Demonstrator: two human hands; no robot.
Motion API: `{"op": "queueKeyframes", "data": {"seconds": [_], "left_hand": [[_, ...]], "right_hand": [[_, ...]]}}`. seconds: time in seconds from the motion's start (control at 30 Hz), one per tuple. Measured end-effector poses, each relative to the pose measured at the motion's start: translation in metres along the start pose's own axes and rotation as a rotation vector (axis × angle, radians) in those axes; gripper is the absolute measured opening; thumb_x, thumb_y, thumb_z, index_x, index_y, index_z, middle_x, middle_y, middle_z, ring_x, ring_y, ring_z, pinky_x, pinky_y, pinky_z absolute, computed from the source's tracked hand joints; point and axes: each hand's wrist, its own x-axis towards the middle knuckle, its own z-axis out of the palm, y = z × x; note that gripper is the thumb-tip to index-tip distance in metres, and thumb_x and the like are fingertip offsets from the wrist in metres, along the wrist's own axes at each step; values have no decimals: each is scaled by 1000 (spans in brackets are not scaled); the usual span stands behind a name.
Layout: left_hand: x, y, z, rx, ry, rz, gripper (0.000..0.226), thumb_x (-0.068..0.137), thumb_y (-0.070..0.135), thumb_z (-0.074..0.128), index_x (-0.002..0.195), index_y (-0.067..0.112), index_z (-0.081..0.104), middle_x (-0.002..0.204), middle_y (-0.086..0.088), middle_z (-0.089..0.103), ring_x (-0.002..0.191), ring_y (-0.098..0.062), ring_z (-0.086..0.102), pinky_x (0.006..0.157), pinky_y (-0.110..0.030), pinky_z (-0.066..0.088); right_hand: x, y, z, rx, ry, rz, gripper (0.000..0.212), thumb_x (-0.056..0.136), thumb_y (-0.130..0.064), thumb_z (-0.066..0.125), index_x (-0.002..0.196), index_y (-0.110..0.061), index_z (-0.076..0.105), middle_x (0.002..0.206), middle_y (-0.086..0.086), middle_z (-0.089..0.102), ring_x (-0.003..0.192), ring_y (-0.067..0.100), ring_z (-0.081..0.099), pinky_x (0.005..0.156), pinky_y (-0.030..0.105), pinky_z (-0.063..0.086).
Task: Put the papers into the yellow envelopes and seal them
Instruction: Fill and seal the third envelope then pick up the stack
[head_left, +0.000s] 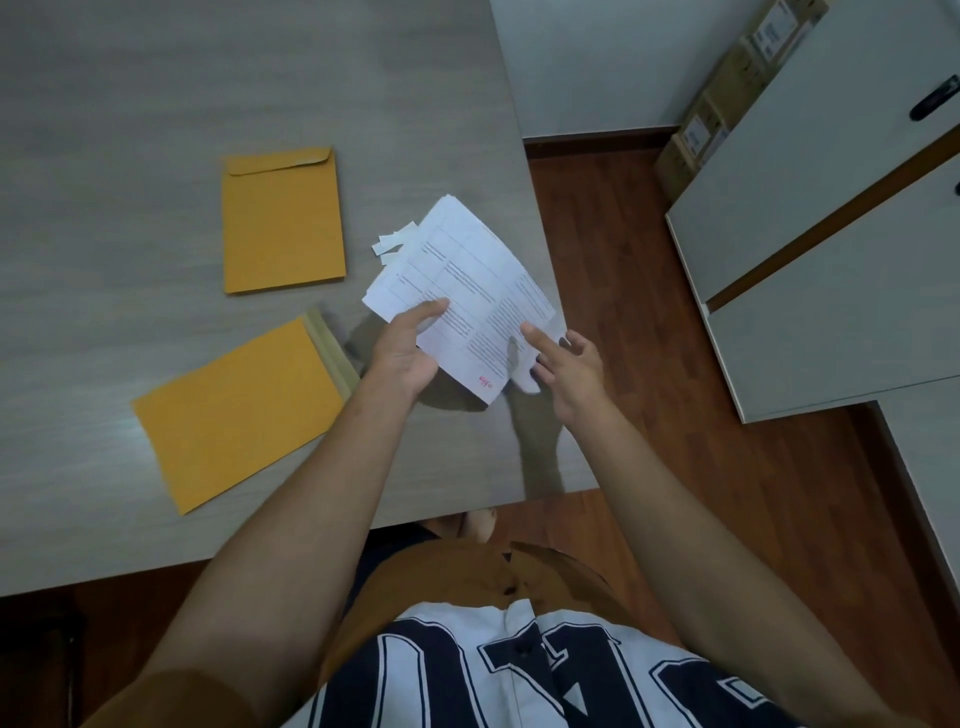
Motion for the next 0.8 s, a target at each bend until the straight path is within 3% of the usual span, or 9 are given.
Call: {"op": "queueKeyframes", "data": {"seconds": [0.13,0.27,0.4,0.5,0.63,0.73,0.8], "left_hand": [[-2,-2,5,-49,-57,11,34,84,-9,63,112,10,66,129,-15,65,120,-35,60,106,-52,44],[-3,-1,5,-78,-125,32,31,85,-10,61,95,16,76,122,-12,69,109,-31,67,99,-49,50],[-1,-1,5,-62,-187,27,34,87,-7,60,89,21,80,115,-9,72,103,-27,71,91,-46,55],[1,-1,2,-62,-175,38,35,85,-9,62,89,20,80,115,-10,72,102,-27,71,87,-45,56],[7,12,-11,-29,-36,32,30,80,-13,63,99,8,73,114,-15,71,103,-32,69,90,-45,55],[10,33,-24,211,40,85,35,79,-16,62,101,12,59,104,-12,71,95,-29,67,82,-40,57],[8,45,-28,509,31,125,41,77,-20,62,100,14,58,101,-8,70,92,-24,66,79,-36,56]], "right_hand": [[-3,-7,0,200,-319,134,55,79,-13,81,129,-9,60,123,11,68,116,29,64,100,46,51],[1,-16,3,269,-469,109,52,83,-10,76,132,-14,58,127,9,66,116,26,64,92,42,55],[5,-14,5,249,-576,98,57,83,-6,77,134,-15,54,134,14,61,123,31,59,100,48,49],[7,-15,7,212,-543,67,58,82,-4,77,134,-13,53,132,14,62,121,32,60,102,51,48],[16,-23,4,0,-295,-82,53,75,-4,82,123,-9,62,121,10,69,111,30,66,98,55,50],[22,-32,-3,-136,-176,-211,47,72,-5,84,115,-8,67,115,7,72,107,28,68,96,51,52],[24,-38,-7,-206,-190,-251,46,71,-6,85,114,-8,68,112,7,73,104,27,69,94,49,54]]}}
